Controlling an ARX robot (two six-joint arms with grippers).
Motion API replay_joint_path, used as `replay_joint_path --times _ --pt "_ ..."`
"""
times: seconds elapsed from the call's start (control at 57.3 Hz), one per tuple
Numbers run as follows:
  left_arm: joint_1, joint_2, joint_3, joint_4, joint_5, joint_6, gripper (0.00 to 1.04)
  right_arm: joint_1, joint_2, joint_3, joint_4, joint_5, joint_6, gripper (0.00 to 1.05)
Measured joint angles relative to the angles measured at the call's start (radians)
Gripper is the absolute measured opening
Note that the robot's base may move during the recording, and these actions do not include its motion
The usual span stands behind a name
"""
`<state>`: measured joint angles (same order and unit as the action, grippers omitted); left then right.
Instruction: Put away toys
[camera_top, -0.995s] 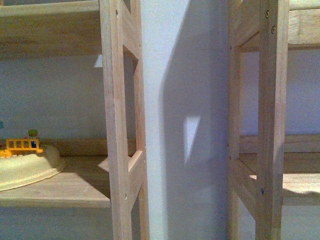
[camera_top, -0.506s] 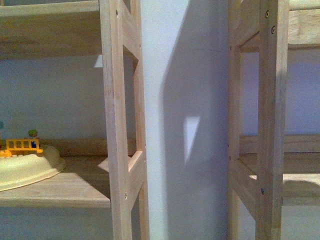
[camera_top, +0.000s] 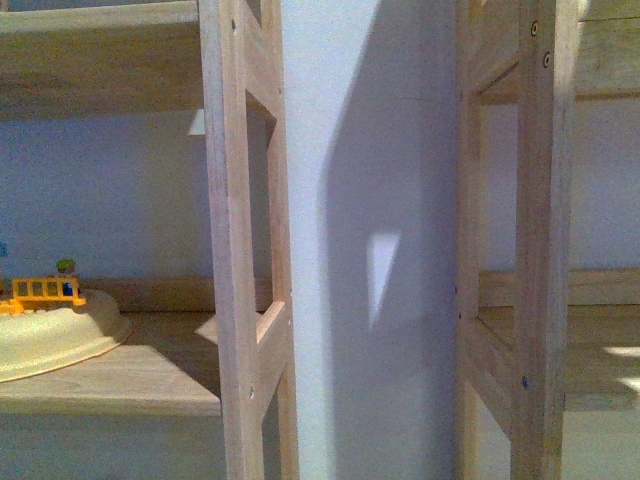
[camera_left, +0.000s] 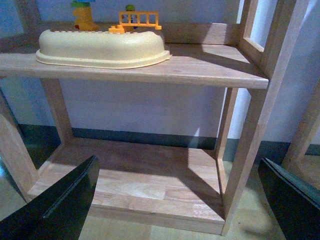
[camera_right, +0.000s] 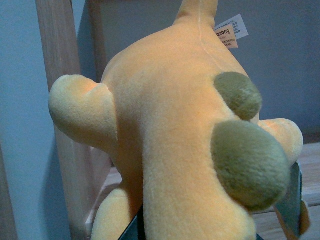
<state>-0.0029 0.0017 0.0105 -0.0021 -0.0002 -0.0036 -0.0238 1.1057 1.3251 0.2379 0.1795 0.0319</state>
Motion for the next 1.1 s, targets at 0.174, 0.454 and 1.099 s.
replay_joint_path --times 0.174,0.454,1.099 --pt "0.000 0.000 0.000 0.000 0.000 0.000 0.98 0.033 0.166 0.162 -0.018 -0.009 0.033 0.07" --pt "0.000 0.000 0.000 0.000 0.000 0.000 0.98 0.005 0.360 0.451 -0.127 0.028 0.103 0.07" --pt "0.000 0.000 0.000 0.000 0.000 0.000 0.98 -0.256 0.430 0.593 -0.305 -0.030 0.254 0.07"
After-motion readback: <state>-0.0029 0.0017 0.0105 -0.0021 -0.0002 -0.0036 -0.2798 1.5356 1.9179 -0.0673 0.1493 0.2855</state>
